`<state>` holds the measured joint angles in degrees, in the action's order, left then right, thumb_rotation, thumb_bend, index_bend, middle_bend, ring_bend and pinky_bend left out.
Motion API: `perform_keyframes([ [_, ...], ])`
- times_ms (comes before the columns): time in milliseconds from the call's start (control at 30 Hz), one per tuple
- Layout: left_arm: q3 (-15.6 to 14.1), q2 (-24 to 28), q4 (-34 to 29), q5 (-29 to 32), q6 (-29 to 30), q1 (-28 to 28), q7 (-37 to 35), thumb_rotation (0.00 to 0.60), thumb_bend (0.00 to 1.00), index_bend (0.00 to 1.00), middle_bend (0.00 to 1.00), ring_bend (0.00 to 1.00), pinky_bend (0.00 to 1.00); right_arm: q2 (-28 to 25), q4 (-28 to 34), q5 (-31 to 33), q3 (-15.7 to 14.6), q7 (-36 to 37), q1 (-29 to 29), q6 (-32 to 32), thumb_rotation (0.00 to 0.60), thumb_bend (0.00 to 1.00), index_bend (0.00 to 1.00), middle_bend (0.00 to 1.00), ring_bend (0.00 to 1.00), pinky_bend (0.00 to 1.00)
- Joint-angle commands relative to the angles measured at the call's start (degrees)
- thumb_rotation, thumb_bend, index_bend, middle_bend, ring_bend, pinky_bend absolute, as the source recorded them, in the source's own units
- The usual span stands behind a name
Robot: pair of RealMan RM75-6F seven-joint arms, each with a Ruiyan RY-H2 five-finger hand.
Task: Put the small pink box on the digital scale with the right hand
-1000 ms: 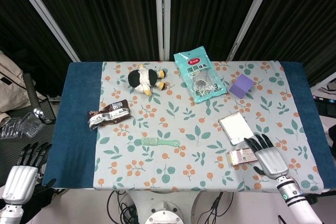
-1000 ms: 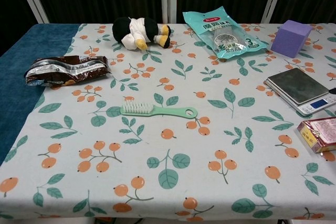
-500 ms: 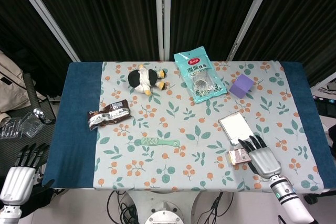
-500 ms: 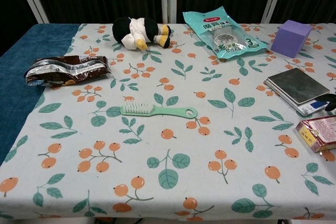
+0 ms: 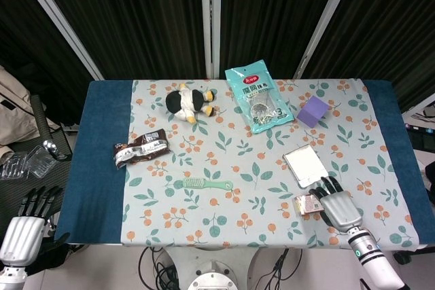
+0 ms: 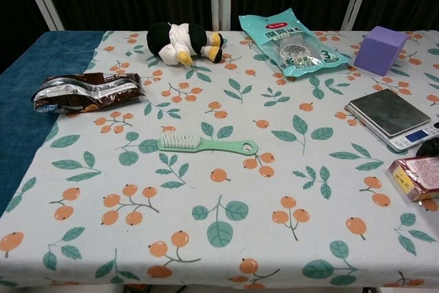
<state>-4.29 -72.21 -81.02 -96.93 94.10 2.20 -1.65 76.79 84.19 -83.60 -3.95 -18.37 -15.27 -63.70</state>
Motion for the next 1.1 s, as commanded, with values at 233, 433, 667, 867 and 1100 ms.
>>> perform_keyframes([
  [233,0.0,0.2,-0.5,-0.1,0.0,0.0,0.5,0.6,0.11,0.07,0.06,0.0,0.04,0.3,-0.6,-2.6,0.4,3.0,0.7,-3.9,0.6,0.34,0.5,0.44,0.04,0.0],
  [433,0.0,0.3,-0.7,-0.1,-0.2,-0.1,0.7,0.6,0.11,0.07,0.06,0.0,0.04,-2.0,1.3,-5.2,3.3,6.2,0.2,-9.0,0.6,0.34,0.5,0.44,0.05,0.0],
  [667,0.0,0.7,-1.3,-0.4,0.1,-0.1,1.2,0.6,0.11,0.07,0.06,0.0,0.04,-1.3,-0.6,1.2,9.3,2.7,-5.0,-2.9,0.6,0.34,0.5,0.44,0.05,0.0],
  [867,0.1,1.4,-2.0,0.0,0.2,0.1,1.4,0.6,0.11,0.07,0.06,0.0,0.04,1.6,-5.4,7.3,11.9,0.3,-10.1,5.3,0.6,0.34,0.5,0.43,0.05,0.0],
  [1100,0.1,1.6,-2.4,0.0,-0.5,-0.3,1.7,0.6,0.11,0.07,0.06,0.0,0.04,5.1,-11.4,9.0,11.8,2.4,-12.3,8.7,0.6,0.35,0.5,0.42,0.05,0.0],
])
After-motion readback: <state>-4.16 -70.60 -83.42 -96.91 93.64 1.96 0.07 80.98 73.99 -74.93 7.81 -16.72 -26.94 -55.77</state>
